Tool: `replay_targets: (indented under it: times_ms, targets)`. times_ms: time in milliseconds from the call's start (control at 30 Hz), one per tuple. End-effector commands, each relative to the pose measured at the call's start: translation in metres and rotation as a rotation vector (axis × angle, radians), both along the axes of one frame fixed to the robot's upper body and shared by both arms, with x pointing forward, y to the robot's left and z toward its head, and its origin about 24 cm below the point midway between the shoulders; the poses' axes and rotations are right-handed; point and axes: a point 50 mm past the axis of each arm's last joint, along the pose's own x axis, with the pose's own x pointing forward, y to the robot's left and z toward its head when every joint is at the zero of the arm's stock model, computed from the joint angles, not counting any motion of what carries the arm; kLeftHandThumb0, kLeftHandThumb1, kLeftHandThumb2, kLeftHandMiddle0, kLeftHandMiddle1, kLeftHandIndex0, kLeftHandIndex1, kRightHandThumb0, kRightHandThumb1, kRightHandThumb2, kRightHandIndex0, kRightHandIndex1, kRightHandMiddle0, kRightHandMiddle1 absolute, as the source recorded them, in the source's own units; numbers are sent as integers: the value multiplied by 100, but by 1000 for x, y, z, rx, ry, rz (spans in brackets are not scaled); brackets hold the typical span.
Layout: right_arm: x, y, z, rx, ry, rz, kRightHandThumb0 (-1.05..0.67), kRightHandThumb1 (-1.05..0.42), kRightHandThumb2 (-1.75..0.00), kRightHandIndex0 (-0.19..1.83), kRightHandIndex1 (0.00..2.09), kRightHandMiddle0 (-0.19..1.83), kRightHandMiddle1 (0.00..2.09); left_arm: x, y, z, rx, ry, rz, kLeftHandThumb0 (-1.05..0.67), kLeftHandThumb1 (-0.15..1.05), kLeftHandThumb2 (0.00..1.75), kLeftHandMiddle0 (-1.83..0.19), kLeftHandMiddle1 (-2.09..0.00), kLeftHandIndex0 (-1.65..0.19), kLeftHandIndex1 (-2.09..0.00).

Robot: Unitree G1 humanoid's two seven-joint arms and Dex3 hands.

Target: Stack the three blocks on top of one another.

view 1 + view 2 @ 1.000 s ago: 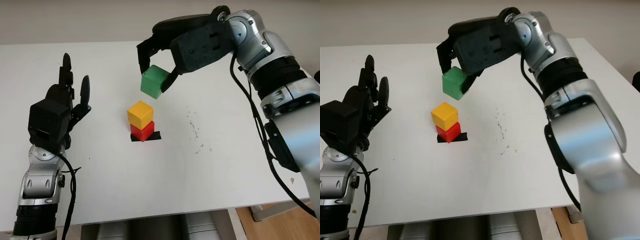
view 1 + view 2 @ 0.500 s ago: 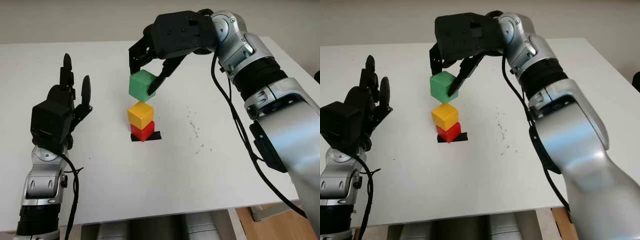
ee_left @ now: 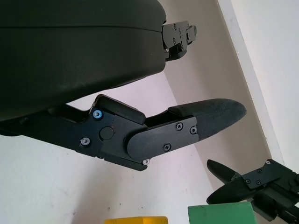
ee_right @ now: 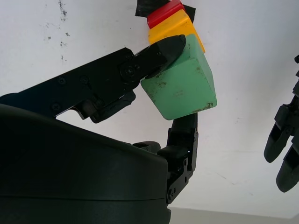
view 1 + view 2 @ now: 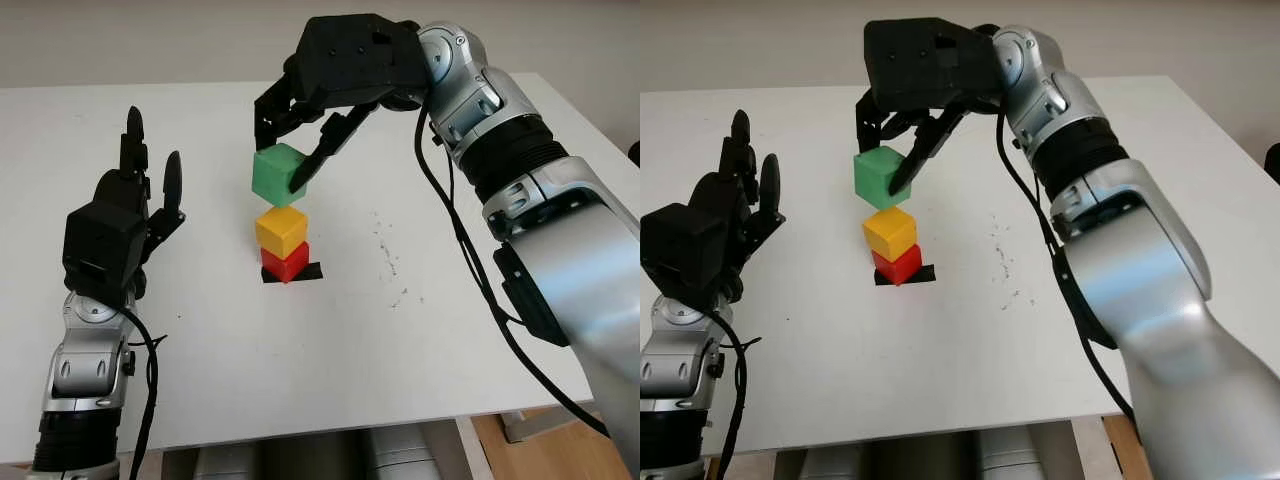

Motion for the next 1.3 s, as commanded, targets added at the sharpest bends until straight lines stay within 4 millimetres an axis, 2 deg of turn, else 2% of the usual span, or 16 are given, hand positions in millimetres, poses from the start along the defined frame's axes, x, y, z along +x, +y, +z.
replay_targets:
  times_ms: [0, 900, 1267]
  targets:
    - [-3, 3, 9, 8, -24, 17, -40, -93, -6, 32, 3, 43, 156, -3, -1, 1, 7, -6, -4, -83, 105, 74, 19, -3, 19, -2]
    - [-1, 4, -12, -22, -35, 33, -39, -91, -5, 32, 5, 37, 174, -5, -5, -2, 47, 39, -33, -80, 105, 78, 19, 0, 19, 0]
    - [-1, 5, -16, -35, -30, 37, -39, -91, -5, 35, 7, 36, 161, -4, -7, -2, 64, 35, -36, -80, 105, 78, 19, 0, 19, 0]
